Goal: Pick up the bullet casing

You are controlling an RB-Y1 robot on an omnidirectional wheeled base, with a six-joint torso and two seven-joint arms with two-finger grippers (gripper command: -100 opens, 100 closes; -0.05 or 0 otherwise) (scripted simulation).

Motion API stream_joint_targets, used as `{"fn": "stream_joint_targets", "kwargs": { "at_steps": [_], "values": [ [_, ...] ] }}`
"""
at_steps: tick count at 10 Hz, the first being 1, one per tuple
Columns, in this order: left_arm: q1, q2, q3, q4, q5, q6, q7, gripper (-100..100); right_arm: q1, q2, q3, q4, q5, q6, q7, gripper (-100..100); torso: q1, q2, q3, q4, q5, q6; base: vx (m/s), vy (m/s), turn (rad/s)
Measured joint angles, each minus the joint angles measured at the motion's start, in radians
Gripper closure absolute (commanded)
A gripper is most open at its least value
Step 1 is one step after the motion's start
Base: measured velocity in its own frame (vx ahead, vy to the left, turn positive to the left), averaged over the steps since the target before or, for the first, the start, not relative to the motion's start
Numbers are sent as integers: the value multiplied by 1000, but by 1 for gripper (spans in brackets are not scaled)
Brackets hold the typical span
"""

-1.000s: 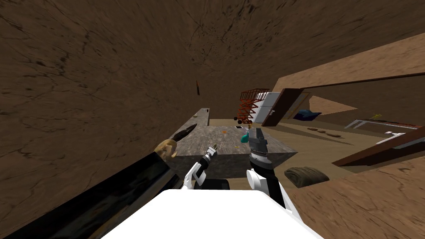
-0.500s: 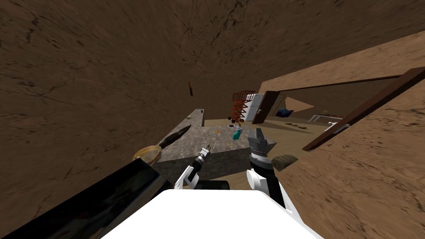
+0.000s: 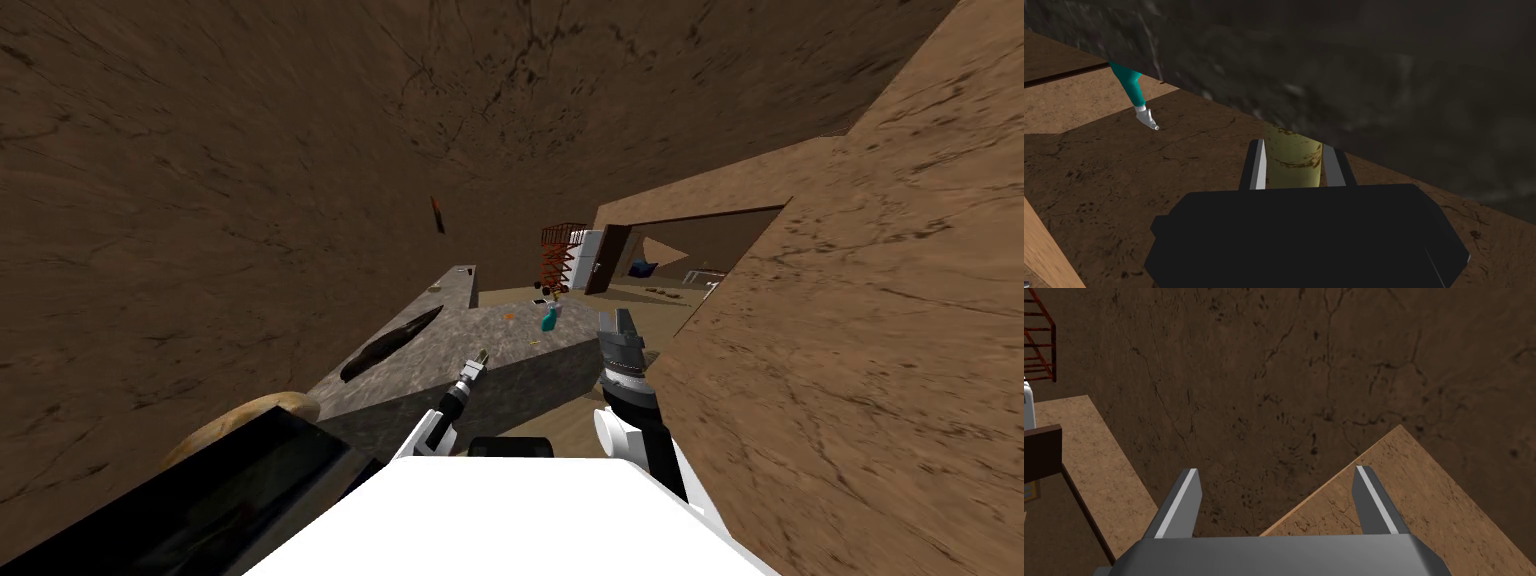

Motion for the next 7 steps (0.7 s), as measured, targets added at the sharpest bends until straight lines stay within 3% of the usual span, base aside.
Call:
{"fn": "stream_joint_targets", "kwargs": {
  "at_steps": [4,5,6,7],
  "values": [
    [92,42,113,-68,-17,-33,45,100,0,0,0,0,0,0,0,0,0,-1,-1,-1,0,0,-9,-71,-270],
    [132,68,143,-104,-20,-45,65,100,0,0,0,0,0,0,0,0,0,0,0,0,-1,0,-2,-64,-224],
    [148,86,167,-130,-22,-42,85,100,0,0,0,0,0,0,0,0,0,0,0,0,-1,0,2,-19,-20],
    [149,88,170,-132,-23,-41,89,0,0,0,0,0,0,0,0,0,2,-1,-1,-1,0,0,0,0,0]
  ]
}}
